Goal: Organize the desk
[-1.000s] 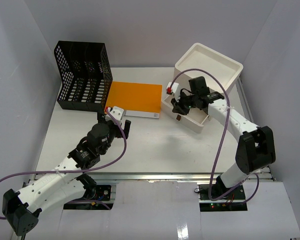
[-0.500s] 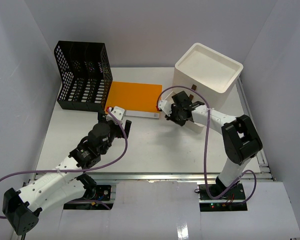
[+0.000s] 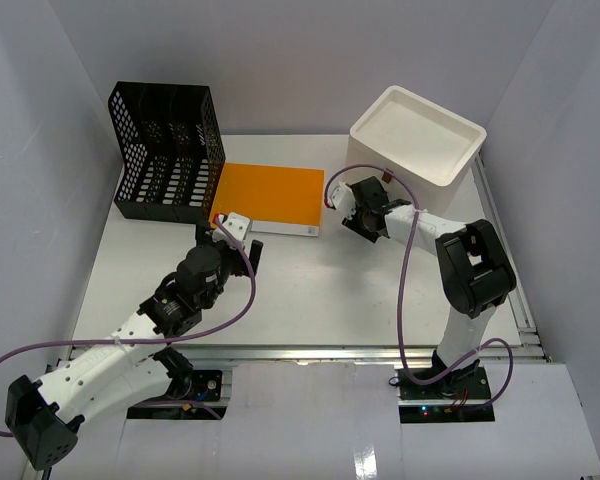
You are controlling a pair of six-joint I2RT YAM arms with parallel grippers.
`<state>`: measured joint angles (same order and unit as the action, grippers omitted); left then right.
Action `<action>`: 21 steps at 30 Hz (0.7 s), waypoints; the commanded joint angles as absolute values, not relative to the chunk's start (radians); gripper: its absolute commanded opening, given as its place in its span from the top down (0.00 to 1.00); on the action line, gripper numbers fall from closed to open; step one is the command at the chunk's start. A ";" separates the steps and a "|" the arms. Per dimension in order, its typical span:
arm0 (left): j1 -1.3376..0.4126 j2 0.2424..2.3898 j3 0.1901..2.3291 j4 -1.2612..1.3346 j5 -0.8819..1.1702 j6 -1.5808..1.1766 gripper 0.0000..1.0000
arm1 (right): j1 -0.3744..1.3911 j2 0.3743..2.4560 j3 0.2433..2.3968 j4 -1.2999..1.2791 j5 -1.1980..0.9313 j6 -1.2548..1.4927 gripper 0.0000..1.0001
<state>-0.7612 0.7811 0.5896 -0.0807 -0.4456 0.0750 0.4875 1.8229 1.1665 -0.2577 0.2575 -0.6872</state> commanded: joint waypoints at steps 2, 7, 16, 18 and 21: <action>-0.759 0.778 0.604 -0.083 -0.459 0.080 0.02 | 0.468 1.831 1.218 -0.188 0.335 -0.728 0.50; -0.759 0.778 0.604 -0.083 -0.456 0.081 0.02 | 0.449 1.838 1.228 -0.186 0.350 -0.737 0.45; -0.759 0.779 0.605 -0.089 -0.444 0.081 0.02 | 0.437 1.808 1.233 -0.207 0.293 -0.743 0.37; -0.759 0.779 0.605 -0.091 -0.434 0.082 0.02 | 0.442 1.770 1.231 -0.247 0.178 -0.734 0.34; -0.759 0.778 0.608 -0.098 -0.408 0.084 0.02 | 0.451 1.709 1.234 -0.331 -0.028 -0.724 0.29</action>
<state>-0.7612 0.7811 0.5896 -0.0830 -0.4407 0.0766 0.4528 1.8202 1.1841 -0.2586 0.2154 -0.7190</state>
